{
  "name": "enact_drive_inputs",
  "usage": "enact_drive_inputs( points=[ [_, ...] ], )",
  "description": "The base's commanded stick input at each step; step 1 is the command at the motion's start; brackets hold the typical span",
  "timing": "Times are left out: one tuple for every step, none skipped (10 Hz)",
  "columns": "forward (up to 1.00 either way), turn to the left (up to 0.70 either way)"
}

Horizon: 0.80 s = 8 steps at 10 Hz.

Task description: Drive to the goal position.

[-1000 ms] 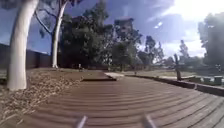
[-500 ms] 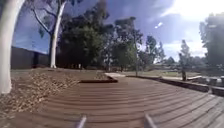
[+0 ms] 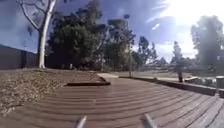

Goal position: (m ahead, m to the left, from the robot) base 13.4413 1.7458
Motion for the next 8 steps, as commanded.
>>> enact_drive_inputs(
  points=[
    [1.0,0.0],
    [1.0,0.0],
    [1.0,-0.38],
    [1.0,-0.22],
    [1.0,-0.05],
    [1.0,0.0],
    [1.0,0.0],
    [1.0,0.0]
  ],
)
